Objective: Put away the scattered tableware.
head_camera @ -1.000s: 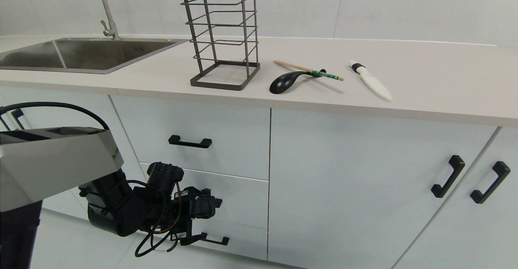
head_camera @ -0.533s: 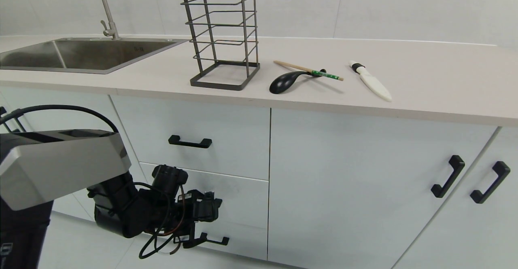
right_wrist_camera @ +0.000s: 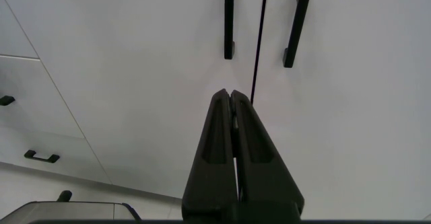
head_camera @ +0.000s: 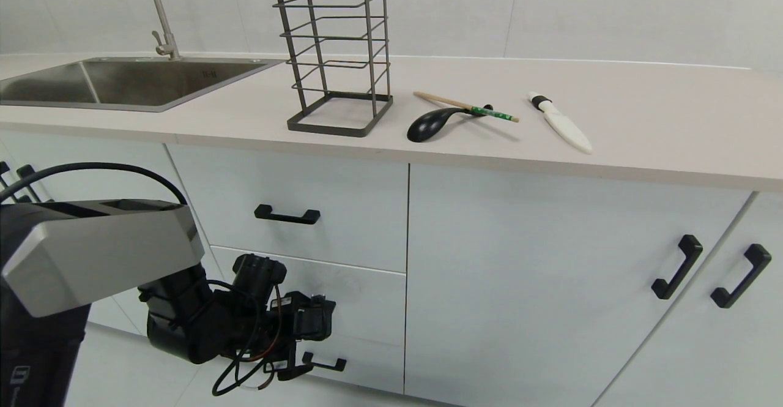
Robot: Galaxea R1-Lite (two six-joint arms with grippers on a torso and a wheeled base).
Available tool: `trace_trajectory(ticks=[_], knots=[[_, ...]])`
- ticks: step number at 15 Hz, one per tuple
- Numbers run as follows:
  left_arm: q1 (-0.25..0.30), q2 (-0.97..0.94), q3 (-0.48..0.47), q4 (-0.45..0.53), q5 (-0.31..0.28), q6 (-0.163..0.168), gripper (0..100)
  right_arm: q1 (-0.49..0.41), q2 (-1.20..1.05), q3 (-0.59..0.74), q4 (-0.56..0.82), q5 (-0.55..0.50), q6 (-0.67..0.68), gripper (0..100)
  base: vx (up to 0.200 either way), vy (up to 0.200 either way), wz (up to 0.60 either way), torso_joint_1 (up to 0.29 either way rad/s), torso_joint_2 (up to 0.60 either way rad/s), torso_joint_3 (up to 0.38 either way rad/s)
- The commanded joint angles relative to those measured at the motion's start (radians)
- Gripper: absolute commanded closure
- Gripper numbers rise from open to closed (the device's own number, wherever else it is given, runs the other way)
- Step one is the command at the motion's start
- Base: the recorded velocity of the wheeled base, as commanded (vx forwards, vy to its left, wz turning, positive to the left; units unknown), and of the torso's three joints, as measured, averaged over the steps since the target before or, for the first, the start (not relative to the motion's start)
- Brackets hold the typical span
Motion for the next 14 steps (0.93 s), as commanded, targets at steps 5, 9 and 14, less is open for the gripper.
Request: trace_trajectory(ticks=[5,9,14], knots=[[0.001,-0.037,0.057,0.007,-0.002,-0.001,0,0.0,0.001,0.0,0.0,0.001,0.0,100,0.0,0.0,0.0,0.0,0.0,0.0],[-0.001,-0.051,0.059,0.007,-0.002,-0.001,0,0.0,0.001,0.0,0.0,0.001,0.0,100,0.0,0.0,0.0,0.0,0.0,0.0],[-0.001,-0.116,0.113,0.005,-0.002,0.001,0,0.0,0.001,0.0,0.0,0.001,0.0,100,0.0,0.0,0.0,0.0,0.0,0.0]])
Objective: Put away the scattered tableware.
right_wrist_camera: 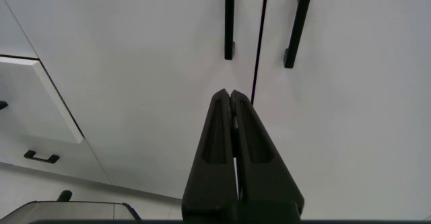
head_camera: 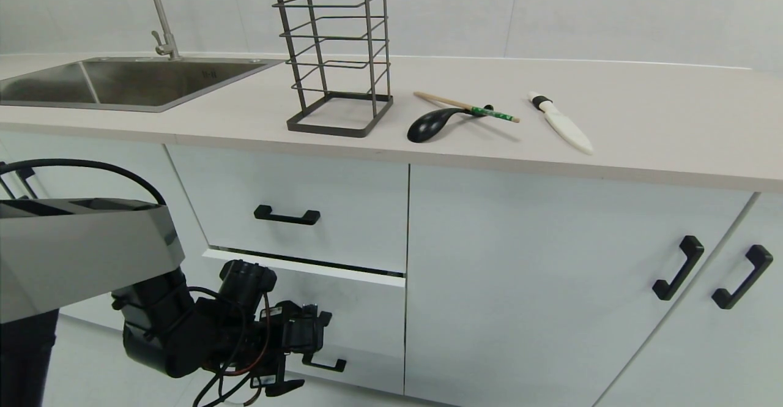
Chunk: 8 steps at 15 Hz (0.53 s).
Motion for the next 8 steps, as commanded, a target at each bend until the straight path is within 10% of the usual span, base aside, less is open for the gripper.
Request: trace_trajectory(ticks=[1,6,8], knots=[[0.002,-0.077,0.042,-0.002,-0.001,0.002,0,0.0,0.001,0.0,0.0,0.0,0.0,100,0.0,0.0,0.0,0.0,0.0,0.0],[-0.052,-0.478,0.214,0.023,-0.012,-0.003,0,0.0,0.001,0.0,0.0,0.0,0.0,100,0.0,0.0,0.0,0.0,0.0,0.0],[-0.107,-0.641,0.217,0.141,-0.041,-0.089,0,0.0,0.001,0.0,0.0,0.0,0.0,100,0.0,0.0,0.0,0.0,0.0,0.0]])
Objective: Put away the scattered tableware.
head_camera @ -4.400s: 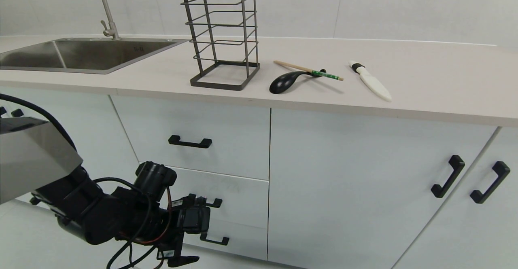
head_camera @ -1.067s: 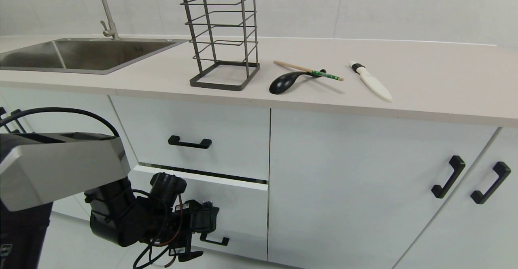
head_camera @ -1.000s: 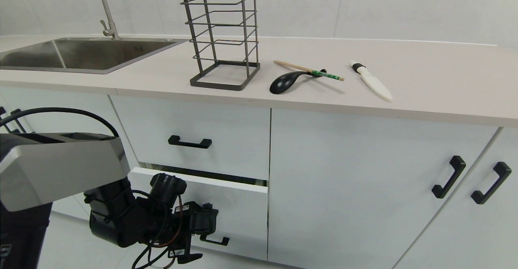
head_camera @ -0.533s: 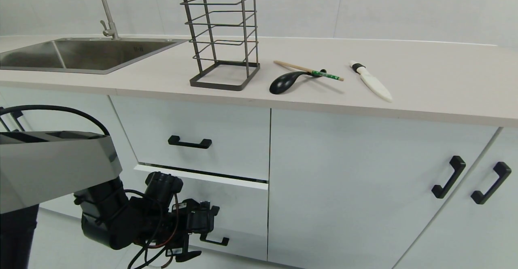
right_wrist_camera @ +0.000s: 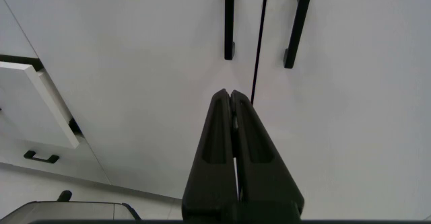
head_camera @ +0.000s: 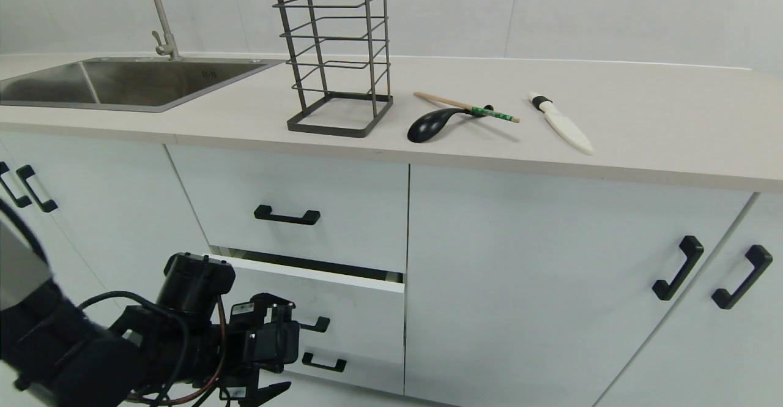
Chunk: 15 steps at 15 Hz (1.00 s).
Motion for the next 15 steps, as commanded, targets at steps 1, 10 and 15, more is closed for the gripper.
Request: trace_trajectory(ticks=[1,10,15], knots=[[-0.07,-0.299,0.025,0.136,-0.04,-0.11,0,0.0,0.001,0.0,0.0,0.001,0.0,100,0.0,0.0,0.0,0.0,0.0,0.0],[0.063,-0.118,-0.132,0.167,-0.329,-0.199,0,0.0,0.001,0.0,0.0,0.001,0.0,100,0.0,0.0,0.0,0.0,0.0,0.0],[0.091,-0.012,-0.147,0.084,-0.211,-0.199,0,0.0,0.001,0.0,0.0,0.001,0.0,100,0.0,0.0,0.0,0.0,0.0,0.0]])
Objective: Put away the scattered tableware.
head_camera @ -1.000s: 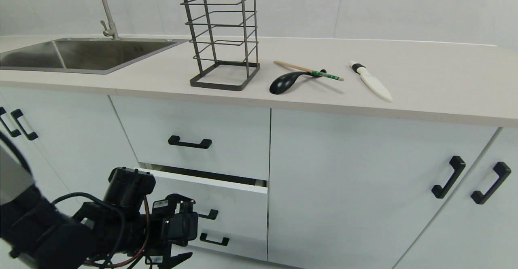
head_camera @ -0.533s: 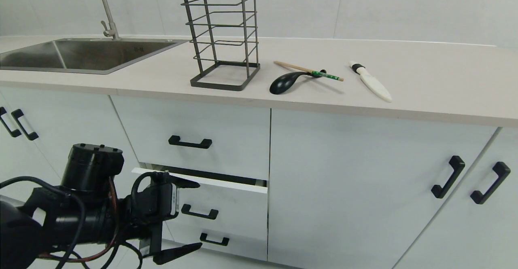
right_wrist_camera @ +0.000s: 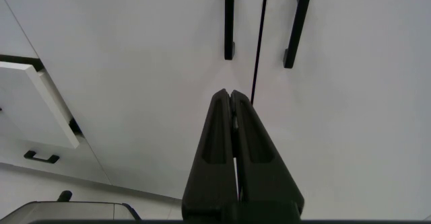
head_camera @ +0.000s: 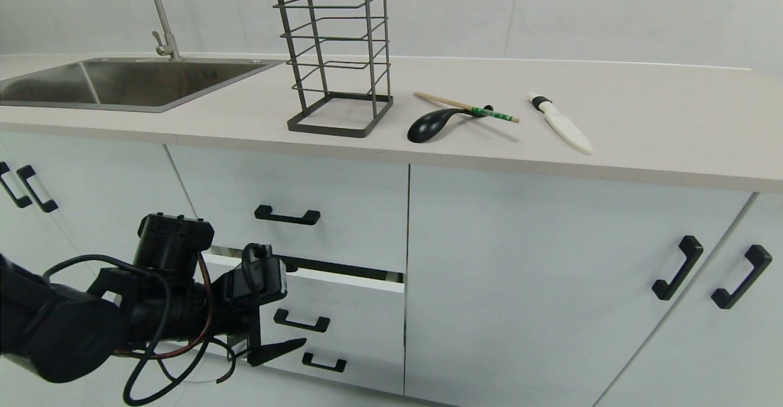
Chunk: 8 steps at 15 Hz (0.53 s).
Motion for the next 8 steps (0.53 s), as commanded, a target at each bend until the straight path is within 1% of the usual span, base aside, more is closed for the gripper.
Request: trace_trajectory(ticks=[1,2,3,4,5,6,8], knots=[[0.007,0.058,-0.005,-0.012,0.018,0.0,0,0.0,0.001,0.0,0.0,0.0,0.0,100,0.0,0.0,0.0,0.0,0.0,0.0],[0.008,0.064,-0.008,-0.02,0.035,0.002,0,0.0,0.001,0.0,0.0,0.0,0.0,100,0.0,0.0,0.0,0.0,0.0,0.0],[0.008,0.067,-0.023,-0.017,0.052,0.04,0,0.0,0.001,0.0,0.0,0.0,0.0,100,0.0,0.0,0.0,0.0,0.0,0.0],[0.014,0.079,-0.044,-0.012,0.06,0.104,0,0.0,0.001,0.0,0.0,0.0,0.0,100,0.0,0.0,0.0,0.0,0.0,0.0],[0.019,0.09,-0.07,-0.009,0.063,0.161,0,0.0,0.001,0.0,0.0,0.0,0.0,100,0.0,0.0,0.0,0.0,0.0,0.0],[0.021,0.117,-0.11,-0.003,0.072,0.224,0,0.0,0.001,0.0,0.0,0.0,0.0,100,0.0,0.0,0.0,0.0,0.0,0.0],[0.021,0.128,-0.104,0.0,0.075,0.23,0,0.0,0.001,0.0,0.0,0.0,0.0,100,0.0,0.0,0.0,0.0,0.0,0.0]])
